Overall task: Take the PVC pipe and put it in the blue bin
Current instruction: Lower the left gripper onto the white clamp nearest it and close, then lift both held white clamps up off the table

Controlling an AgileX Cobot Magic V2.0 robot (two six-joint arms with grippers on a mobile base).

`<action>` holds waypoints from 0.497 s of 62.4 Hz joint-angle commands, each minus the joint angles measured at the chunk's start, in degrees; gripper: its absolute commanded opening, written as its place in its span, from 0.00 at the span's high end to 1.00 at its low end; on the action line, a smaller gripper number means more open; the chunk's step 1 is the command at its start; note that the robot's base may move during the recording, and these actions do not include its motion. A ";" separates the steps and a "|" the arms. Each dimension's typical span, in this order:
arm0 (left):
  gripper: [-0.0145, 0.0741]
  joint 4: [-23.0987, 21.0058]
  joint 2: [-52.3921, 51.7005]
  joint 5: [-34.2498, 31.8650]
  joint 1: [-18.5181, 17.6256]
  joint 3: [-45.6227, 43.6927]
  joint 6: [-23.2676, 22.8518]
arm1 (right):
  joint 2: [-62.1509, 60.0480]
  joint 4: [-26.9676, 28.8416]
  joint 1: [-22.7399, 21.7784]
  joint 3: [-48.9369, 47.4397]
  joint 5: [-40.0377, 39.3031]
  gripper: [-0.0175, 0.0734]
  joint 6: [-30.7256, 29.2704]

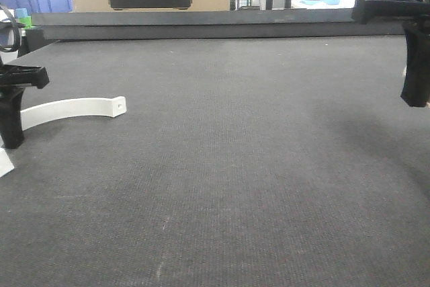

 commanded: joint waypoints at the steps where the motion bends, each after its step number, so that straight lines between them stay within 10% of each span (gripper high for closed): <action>1: 0.66 -0.56 0.18 0.89 -0.11 -0.37 -0.53 | -0.53 -0.88 -0.07 -0.04 -0.58 0.99 -0.57; 14: 0.96 -0.56 0.18 2.42 -0.11 -0.37 -0.53 | -0.53 -0.88 -0.07 -0.04 -0.84 0.99 -0.57; 31: 0.96 -1.66 -1.24 5.57 -0.23 -0.37 -0.42 | -0.53 -0.88 -0.07 -0.04 -1.56 0.99 -0.57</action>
